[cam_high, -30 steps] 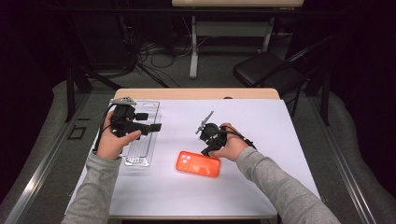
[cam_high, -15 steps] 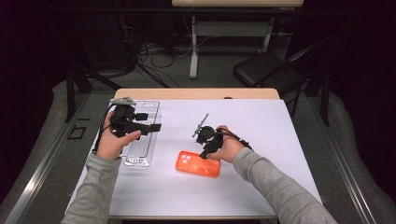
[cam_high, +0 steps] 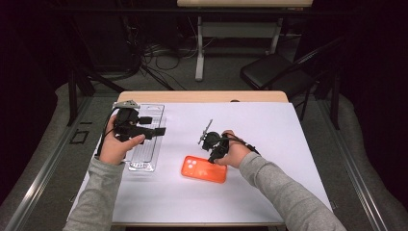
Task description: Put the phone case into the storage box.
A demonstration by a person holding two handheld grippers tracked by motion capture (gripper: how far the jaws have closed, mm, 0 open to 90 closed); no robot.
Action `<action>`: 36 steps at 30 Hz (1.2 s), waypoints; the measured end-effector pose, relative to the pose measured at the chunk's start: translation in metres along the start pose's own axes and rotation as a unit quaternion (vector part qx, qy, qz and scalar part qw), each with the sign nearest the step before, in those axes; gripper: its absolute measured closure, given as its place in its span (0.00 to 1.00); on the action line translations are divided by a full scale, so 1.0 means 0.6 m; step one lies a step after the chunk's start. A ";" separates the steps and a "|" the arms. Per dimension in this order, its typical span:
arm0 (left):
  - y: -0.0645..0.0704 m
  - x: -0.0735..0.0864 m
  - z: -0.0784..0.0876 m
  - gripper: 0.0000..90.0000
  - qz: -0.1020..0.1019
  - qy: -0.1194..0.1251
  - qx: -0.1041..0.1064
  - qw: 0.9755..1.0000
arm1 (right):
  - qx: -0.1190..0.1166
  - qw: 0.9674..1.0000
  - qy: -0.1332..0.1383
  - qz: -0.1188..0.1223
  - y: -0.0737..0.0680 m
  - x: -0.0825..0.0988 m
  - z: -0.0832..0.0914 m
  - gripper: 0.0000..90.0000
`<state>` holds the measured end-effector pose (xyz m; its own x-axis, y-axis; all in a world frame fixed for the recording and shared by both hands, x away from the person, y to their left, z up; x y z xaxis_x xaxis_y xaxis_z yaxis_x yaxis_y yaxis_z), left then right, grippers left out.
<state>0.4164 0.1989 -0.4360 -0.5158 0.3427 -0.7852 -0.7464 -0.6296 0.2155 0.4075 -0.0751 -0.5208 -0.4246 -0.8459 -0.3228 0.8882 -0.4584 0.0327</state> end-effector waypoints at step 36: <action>-0.005 0.002 0.002 0.17 0.004 0.001 -0.002 1.000 | 0.008 0.999 -0.042 0.018 0.017 0.030 -0.028 0.93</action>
<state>0.4174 0.2017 -0.4370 -0.5211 0.3351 -0.7850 -0.7400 -0.6356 0.2200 0.4118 -0.0901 -0.5421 -0.4059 -0.8814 -0.2416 0.9005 -0.4308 0.0591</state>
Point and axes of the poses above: each handheld gripper's, and its own axes: z roughly backward along the jaws, x roughly out of its underside, y roughly to its right, the point moved 2 cm from there along -z, roughly forward along the jaws, and after that the axes turned 3 degrees about -z, right-handed, at the moved point
